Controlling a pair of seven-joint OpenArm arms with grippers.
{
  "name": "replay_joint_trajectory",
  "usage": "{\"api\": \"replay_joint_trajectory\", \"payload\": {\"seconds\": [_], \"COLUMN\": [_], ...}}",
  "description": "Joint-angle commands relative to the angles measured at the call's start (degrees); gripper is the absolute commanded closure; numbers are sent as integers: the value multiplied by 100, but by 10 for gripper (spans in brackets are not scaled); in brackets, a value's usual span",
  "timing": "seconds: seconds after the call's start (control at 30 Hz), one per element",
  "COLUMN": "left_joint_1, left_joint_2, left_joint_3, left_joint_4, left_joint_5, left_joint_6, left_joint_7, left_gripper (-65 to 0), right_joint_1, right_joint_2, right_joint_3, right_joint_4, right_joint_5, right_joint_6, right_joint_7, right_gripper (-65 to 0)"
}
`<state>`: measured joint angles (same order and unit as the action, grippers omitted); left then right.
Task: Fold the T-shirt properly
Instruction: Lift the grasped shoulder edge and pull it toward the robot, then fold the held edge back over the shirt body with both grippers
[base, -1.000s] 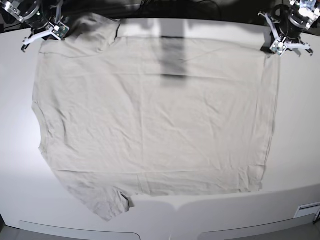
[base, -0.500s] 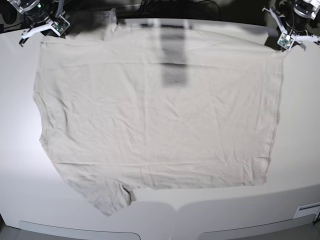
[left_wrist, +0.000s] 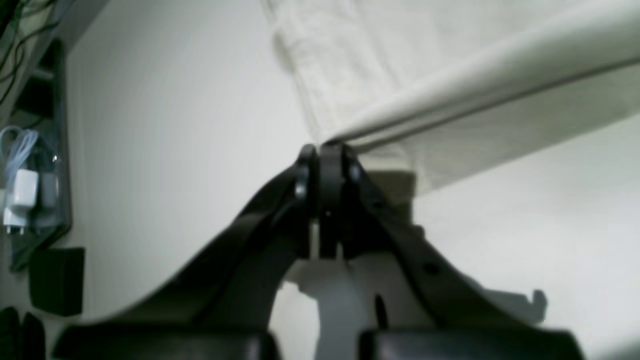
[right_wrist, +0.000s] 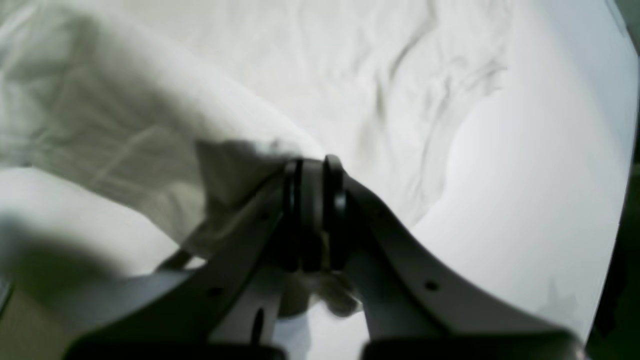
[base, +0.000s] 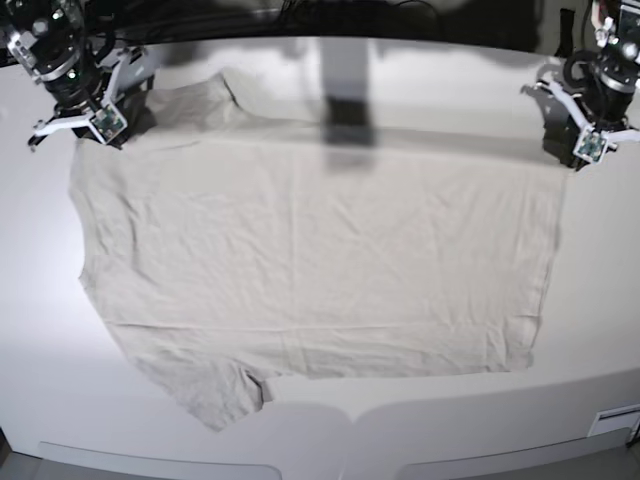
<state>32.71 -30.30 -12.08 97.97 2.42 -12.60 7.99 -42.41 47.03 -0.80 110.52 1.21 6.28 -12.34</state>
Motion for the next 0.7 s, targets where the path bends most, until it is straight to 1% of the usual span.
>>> {"api": "replay_joint_trajectory", "payload": {"seconds": [0.0,0.17,0.3,0.4,0.43,0.53,0.67], "left_joint_1": [-129,-601,-898,-1086,-1132,-1283,-1401], "left_joint_2": [-98,-98,-101,-98,-98,-98,-98], "left_joint_3": [-59,-59,-59,-59,-57,-59,-57], "left_joint_4": [2,-374,-767,-953,-977,-988,-988], "left_joint_5": [-59,-118,-96,-98,-98,-101,-101], "left_joint_6": [90,-326,-407,-529,-564,-590,-592], "left_joint_7": [-107,-101,-120,-125,-127,-122,-52], "left_gripper": [0,0,0,0,0,0,0], "right_joint_1": [129,697,957,1169,1250,1602,2118], "right_joint_2": [87,81,44,42,44,42,7], "right_joint_3": [9,-79,-79,-98,-142,-455,-1102], "right_joint_4": [11,-221,-374,-612,-697,-931,-1156], "right_joint_5": [50,114,339,387,398,398,348], "right_joint_6": [-83,-74,-52,201,216,214,212], "right_joint_7": [101,96,109,221,240,262,197], "right_gripper": [0,0,0,0,0,0,0]}}
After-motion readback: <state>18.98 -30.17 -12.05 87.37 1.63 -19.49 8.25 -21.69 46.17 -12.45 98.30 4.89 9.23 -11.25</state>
